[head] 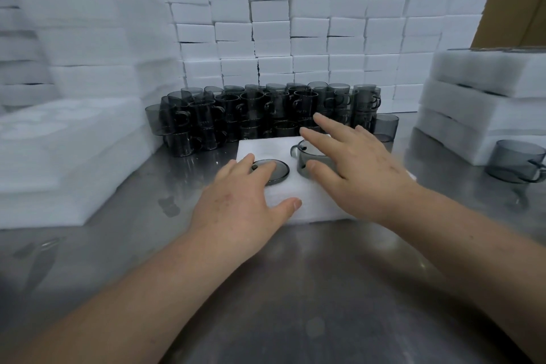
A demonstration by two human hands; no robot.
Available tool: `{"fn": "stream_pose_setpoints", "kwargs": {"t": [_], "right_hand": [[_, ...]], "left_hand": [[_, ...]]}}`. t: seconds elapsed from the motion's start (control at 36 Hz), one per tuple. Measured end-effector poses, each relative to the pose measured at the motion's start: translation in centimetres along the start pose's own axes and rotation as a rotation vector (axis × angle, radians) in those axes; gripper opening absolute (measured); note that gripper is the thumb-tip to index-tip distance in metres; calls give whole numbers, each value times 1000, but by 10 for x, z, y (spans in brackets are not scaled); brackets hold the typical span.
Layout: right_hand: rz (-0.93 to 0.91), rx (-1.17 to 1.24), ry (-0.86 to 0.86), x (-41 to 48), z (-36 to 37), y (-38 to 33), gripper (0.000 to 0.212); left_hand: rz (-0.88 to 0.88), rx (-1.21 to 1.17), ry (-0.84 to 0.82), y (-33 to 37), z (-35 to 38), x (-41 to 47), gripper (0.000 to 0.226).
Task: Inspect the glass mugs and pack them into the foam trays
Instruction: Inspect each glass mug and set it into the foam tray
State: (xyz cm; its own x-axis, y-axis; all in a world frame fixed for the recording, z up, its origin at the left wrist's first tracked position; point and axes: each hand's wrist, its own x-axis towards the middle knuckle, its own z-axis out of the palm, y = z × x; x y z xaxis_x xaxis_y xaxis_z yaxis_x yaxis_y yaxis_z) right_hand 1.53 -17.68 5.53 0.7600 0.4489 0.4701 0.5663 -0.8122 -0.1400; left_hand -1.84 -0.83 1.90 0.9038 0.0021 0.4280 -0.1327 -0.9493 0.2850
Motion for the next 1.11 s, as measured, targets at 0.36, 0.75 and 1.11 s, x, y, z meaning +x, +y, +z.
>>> {"fn": "stream_pose_setpoints", "kwargs": {"t": [0.36, 0.75, 1.11], "right_hand": [[-36, -30, -36, 1, 2, 0, 49], [-8, -41, -94, 0, 2, -2, 51], [4, -51, -152, 0, 2, -4, 54]], "left_hand": [[20, 5, 12, 0, -1, 0, 67], [7, -6, 20, 1, -1, -1, 69], [9, 4, 32, 0, 1, 0, 69]]}}
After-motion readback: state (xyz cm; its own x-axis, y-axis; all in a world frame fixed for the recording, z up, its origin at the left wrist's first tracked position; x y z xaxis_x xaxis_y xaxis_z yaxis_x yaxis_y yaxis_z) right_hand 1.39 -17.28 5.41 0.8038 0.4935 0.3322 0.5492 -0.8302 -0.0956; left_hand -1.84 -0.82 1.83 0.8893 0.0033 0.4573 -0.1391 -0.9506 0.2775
